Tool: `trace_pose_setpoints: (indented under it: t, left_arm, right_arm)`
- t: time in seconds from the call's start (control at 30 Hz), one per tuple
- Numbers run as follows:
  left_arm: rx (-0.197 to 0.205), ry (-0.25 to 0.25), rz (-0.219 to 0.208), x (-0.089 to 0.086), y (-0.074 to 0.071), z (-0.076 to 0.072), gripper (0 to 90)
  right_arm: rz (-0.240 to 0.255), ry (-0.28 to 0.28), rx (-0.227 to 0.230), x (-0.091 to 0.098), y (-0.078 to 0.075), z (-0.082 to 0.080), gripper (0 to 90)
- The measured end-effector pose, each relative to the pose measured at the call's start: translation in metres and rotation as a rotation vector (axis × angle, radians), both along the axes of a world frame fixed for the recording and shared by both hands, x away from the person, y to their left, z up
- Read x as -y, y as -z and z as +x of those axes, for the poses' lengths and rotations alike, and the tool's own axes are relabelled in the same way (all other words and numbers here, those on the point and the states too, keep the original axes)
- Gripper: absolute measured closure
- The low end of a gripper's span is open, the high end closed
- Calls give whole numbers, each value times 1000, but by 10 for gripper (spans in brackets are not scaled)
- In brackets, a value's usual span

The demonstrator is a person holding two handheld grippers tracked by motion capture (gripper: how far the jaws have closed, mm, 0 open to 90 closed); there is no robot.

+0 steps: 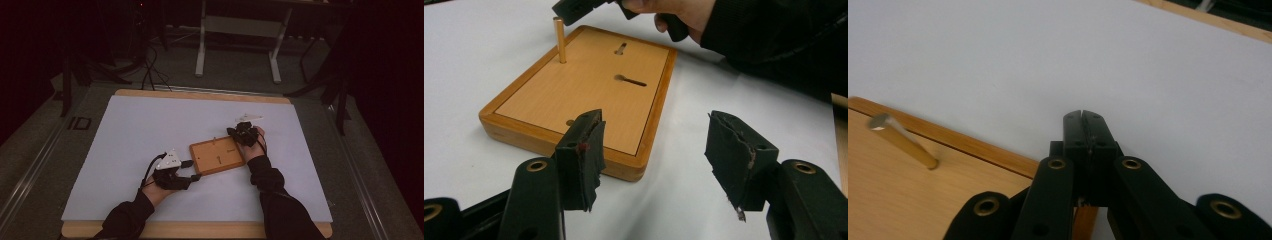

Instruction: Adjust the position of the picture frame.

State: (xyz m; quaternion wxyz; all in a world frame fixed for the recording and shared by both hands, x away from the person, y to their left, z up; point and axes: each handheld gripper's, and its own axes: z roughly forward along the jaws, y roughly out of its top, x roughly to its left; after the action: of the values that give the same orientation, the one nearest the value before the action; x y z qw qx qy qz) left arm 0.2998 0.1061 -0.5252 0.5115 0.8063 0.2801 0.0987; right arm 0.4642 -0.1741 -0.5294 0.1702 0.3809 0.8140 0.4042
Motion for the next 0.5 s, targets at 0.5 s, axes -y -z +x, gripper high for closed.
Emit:
trace_pose_setpoints:
  t: [0.5]
  left_arm:
    - [-27,-7,-20,-2,2,3,130]
  right_arm:
    - [-9,18,-44,0,4,3,900]
